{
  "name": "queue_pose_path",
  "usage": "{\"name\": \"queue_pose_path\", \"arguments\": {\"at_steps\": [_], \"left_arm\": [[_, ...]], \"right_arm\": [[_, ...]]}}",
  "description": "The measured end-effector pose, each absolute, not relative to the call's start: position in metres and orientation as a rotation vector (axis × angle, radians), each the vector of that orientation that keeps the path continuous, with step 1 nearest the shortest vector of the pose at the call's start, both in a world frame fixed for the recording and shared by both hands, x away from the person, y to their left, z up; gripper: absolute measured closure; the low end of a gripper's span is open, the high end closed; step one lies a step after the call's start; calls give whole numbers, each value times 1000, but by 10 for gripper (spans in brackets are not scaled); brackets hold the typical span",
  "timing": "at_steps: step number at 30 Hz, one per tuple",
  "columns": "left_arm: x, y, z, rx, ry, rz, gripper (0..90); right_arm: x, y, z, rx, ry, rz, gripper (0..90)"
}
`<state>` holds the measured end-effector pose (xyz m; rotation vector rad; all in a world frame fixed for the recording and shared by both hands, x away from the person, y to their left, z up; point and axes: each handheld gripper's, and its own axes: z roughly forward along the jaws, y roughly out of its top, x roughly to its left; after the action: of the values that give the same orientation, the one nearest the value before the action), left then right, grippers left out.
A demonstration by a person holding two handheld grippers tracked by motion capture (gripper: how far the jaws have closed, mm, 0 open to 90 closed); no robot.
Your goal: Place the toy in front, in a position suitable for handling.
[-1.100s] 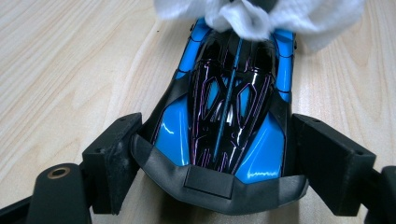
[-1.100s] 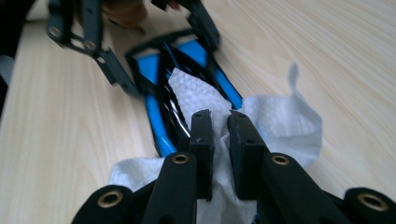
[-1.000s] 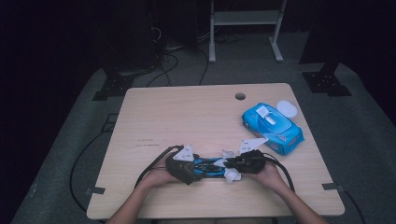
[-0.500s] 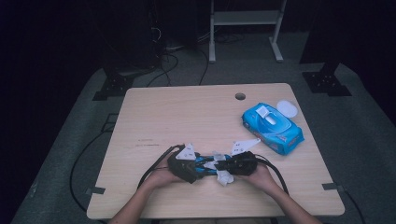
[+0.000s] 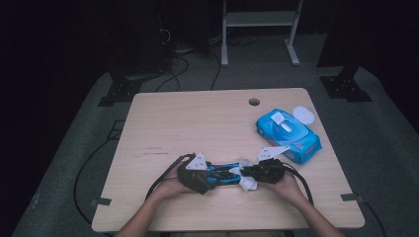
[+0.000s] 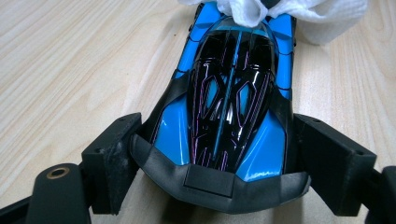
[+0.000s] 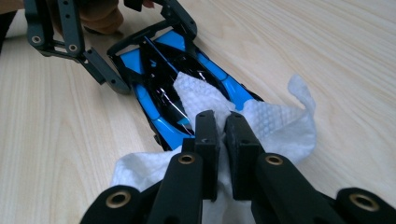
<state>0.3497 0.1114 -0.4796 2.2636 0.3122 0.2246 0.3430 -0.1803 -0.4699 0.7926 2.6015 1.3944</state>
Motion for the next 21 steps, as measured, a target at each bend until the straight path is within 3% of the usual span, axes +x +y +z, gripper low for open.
{"name": "queue_pose_path", "arguments": {"at_steps": [9, 21], "left_arm": [[349, 112, -480, 2264, 315, 228, 187], [351, 116, -479, 2275, 307, 197, 194]], "right_arm": [[346, -152, -465, 709, 2621, 1463, 839], [354, -179, -471, 832, 2578, 1407, 838]]}}
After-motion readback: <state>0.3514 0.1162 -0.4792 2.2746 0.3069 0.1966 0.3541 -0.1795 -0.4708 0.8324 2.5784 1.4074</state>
